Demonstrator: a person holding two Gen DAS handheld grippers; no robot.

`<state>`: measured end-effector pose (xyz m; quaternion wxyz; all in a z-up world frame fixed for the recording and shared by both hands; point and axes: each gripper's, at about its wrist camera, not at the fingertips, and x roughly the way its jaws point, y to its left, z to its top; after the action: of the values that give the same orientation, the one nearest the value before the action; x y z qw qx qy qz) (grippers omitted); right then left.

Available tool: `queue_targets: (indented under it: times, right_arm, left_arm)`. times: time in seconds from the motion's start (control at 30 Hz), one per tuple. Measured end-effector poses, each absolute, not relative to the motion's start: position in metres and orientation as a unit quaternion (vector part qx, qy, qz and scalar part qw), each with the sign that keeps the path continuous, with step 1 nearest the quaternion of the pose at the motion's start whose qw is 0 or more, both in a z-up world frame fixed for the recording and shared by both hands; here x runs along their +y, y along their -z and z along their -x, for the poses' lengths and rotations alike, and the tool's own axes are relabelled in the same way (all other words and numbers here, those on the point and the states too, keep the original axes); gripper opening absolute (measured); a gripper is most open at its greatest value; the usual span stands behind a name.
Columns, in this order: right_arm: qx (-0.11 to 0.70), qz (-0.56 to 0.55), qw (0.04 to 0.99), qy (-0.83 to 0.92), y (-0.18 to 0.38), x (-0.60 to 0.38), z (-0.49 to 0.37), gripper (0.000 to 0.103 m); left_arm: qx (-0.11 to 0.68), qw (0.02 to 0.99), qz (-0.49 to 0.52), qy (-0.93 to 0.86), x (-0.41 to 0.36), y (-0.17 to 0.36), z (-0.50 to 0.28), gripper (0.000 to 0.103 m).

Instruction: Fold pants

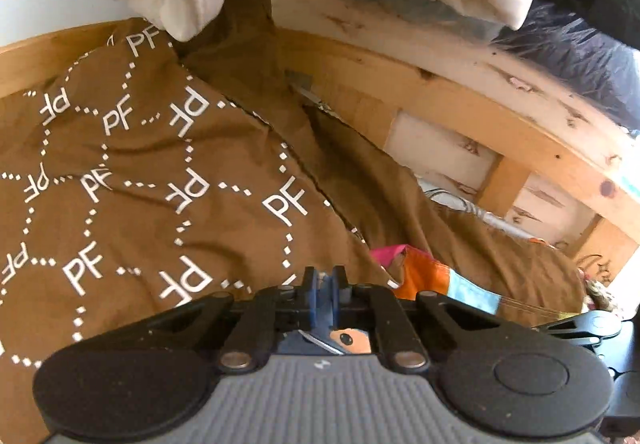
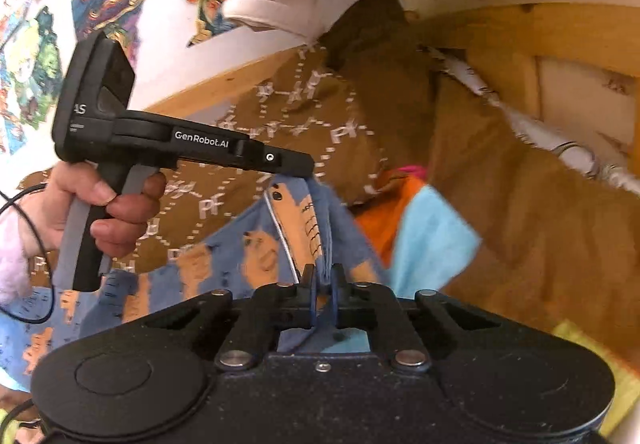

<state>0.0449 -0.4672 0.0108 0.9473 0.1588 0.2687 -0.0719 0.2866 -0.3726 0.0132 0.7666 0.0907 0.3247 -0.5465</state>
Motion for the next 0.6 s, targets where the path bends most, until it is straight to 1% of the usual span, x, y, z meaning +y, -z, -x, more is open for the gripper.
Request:
queue_targets:
  times: [0.1, 0.2, 0.23, 0.27, 0.33, 0.37, 0.4, 0.43, 0.47, 0.5, 0.53, 0.57, 0.6]
  right_arm:
    - [0.281, -0.151, 0.943, 0.093, -0.008, -0.476, -0.049, 0.006]
    - [0.283, -0.141, 0.943, 0.102, -0.007, -0.478, -0.051, 0.006]
    - [0.285, -0.135, 0.943, 0.102, -0.006, -0.478, -0.052, 0.006]
    - [0.289, -0.129, 0.943, 0.101, -0.005, -0.476, -0.054, 0.007]
    - [0.298, -0.111, 0.943, 0.098, -0.004, -0.473, -0.056, 0.01]
    - [0.296, -0.106, 0.944, 0.097, -0.004, -0.471, -0.056, 0.015]
    - [0.295, -0.1, 0.945, 0.098, -0.006, -0.469, -0.055, 0.025]
    - [0.293, -0.092, 0.946, 0.1, -0.007, -0.468, -0.054, 0.031]
    - [0.29, -0.081, 0.948, 0.102, -0.008, -0.464, -0.052, 0.041]
    - [0.286, -0.069, 0.95, 0.101, -0.01, -0.461, -0.051, 0.046]
    - [0.284, -0.053, 0.952, 0.103, -0.011, -0.457, -0.05, 0.049]
    - [0.282, -0.036, 0.953, 0.104, -0.012, -0.453, -0.049, 0.055]
    - [0.281, -0.016, 0.954, 0.102, -0.013, -0.448, -0.05, 0.06]
  left_arm:
    - [0.324, 0.774, -0.093, 0.536, -0.382, -0.001, -0.284, 0.008]
    - [0.331, 0.778, -0.074, 0.529, -0.385, 0.003, -0.286, 0.008]
    - [0.333, 0.779, -0.072, 0.526, -0.385, 0.004, -0.287, 0.009]
    - [0.335, 0.78, -0.073, 0.523, -0.384, 0.005, -0.287, 0.014]
    - [0.336, 0.784, -0.075, 0.517, -0.382, 0.003, -0.288, 0.025]
    - [0.336, 0.787, -0.075, 0.512, -0.38, 0.002, -0.287, 0.043]
    - [0.333, 0.791, -0.074, 0.509, -0.376, -0.001, -0.285, 0.066]
    - [0.324, 0.797, -0.072, 0.505, -0.371, -0.004, -0.282, 0.074]
    - [0.308, 0.807, -0.07, 0.499, -0.362, -0.008, -0.278, 0.083]
    - [0.294, 0.815, -0.072, 0.494, -0.355, -0.011, -0.273, 0.086]
    - [0.281, 0.822, -0.078, 0.489, -0.346, -0.014, -0.268, 0.086]
    - [0.272, 0.83, -0.085, 0.48, -0.337, -0.016, -0.263, 0.088]
    - [0.264, 0.838, -0.096, 0.467, -0.328, -0.017, -0.258, 0.092]
